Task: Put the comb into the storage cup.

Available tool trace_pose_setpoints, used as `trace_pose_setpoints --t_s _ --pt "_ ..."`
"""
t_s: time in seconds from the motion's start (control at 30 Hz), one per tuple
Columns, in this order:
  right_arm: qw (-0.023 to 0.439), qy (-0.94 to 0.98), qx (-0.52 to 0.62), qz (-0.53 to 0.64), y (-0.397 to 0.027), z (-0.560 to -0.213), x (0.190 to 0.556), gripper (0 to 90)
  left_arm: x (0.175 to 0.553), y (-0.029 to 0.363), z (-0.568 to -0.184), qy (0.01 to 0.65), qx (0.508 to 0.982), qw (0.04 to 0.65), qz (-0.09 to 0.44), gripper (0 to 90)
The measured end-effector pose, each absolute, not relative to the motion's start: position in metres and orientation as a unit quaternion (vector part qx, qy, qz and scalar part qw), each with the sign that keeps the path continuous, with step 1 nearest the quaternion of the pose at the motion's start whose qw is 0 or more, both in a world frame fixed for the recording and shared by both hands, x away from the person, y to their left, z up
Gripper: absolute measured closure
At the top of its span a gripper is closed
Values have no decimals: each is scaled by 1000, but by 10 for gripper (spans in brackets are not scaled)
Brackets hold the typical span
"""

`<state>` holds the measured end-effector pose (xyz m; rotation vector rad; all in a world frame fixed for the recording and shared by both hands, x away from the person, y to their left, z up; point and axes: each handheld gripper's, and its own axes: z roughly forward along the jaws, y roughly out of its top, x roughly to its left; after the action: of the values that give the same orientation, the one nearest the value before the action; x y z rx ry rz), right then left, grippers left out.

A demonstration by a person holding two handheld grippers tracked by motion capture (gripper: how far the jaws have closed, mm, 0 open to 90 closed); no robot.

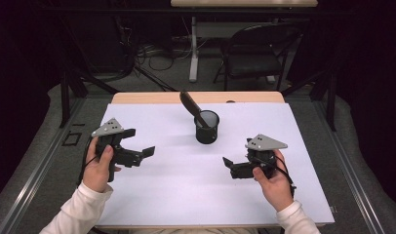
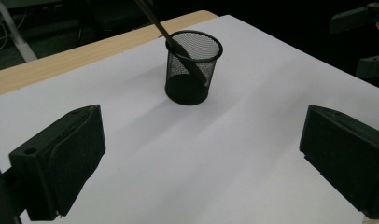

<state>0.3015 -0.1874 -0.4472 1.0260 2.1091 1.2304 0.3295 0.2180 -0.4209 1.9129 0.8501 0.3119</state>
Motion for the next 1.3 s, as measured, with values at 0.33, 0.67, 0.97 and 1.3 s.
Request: trace_pose_setpoints --t_s 0.33,0.67,0.97,1.3 --pt "252 765 390 447 -203 -456 291 10 315 240 -446 372 772 499 133 4" --pt "259 757 409 440 -221 -468 284 10 303 255 -461 389 751 515 143 4" --pt "266 743 430 439 -236 -476 278 10 298 266 -475 406 733 524 151 4" --pt "273 730 451 435 -249 -490 275 10 293 274 -490 412 725 529 159 4"
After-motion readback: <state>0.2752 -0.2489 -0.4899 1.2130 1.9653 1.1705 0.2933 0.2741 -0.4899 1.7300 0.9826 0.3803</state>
